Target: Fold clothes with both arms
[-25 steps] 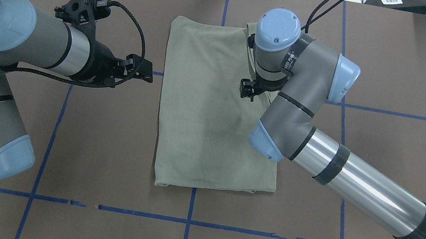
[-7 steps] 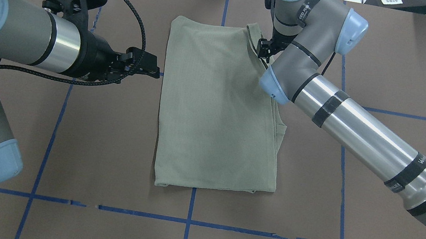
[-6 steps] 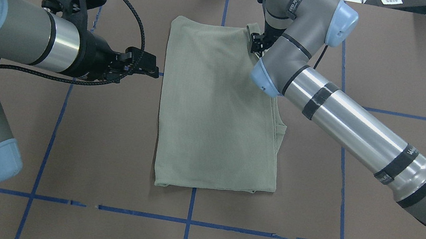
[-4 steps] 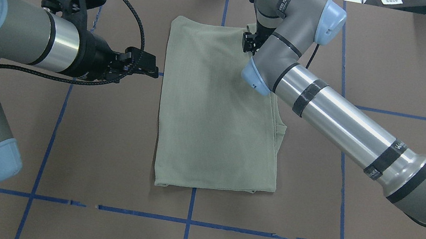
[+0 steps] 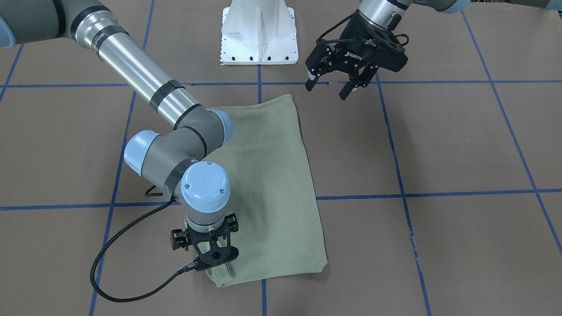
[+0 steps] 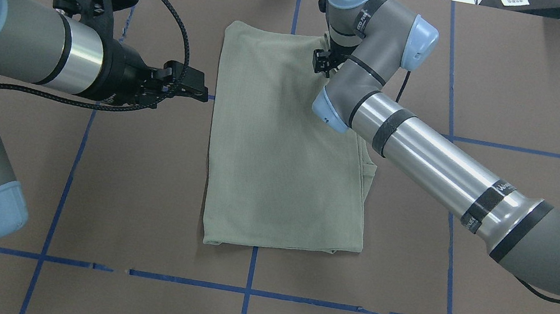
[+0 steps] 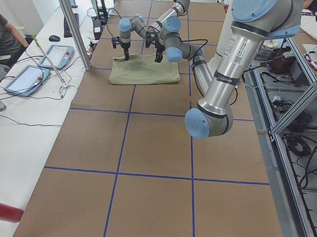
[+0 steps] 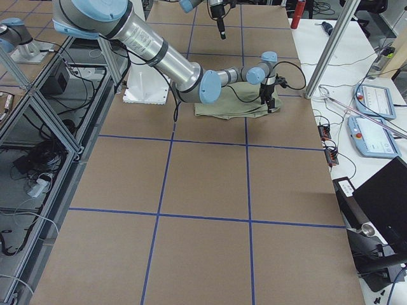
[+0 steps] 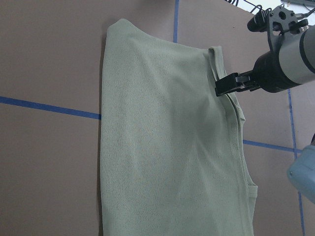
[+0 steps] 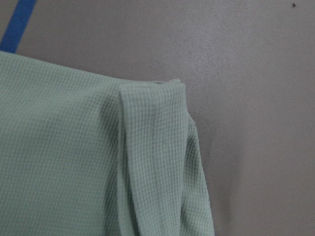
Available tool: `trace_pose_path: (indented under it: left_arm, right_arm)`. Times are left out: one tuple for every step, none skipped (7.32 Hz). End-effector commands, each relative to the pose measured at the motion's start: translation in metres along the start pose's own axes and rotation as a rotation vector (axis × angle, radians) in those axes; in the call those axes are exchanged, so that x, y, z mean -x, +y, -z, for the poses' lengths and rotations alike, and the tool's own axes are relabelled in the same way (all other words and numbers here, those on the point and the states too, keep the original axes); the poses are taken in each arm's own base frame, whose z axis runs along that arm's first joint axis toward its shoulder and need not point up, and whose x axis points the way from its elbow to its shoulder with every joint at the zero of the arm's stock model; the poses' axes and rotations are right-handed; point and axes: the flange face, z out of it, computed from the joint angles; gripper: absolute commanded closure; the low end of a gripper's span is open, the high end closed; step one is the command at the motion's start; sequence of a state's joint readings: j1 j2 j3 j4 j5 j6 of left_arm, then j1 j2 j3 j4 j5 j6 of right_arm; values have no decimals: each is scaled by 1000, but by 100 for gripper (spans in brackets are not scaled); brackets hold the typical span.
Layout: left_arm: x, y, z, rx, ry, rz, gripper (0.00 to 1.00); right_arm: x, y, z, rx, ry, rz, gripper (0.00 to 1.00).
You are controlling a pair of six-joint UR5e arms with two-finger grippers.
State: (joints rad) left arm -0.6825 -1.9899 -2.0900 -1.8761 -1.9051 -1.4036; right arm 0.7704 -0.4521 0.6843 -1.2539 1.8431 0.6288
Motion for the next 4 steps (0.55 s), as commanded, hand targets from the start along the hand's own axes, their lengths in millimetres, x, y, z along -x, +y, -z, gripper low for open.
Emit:
trace_pose_path:
  left_arm:
    - [-1,1,0,1,2,-1,0]
    - [-1,1,0,1,2,-1,0]
    - [-1,1,0,1,2,-1,0]
    - [-1,1,0,1,2,-1,0]
  right_arm:
    - [-2,-1,-4,-12,11,1,0]
    - [-3,-2,-4,-14,14,1,0]
    - [-11,-7,0,-20,18,-7,0]
    - [-20,-11,1,-23,23,-17,0]
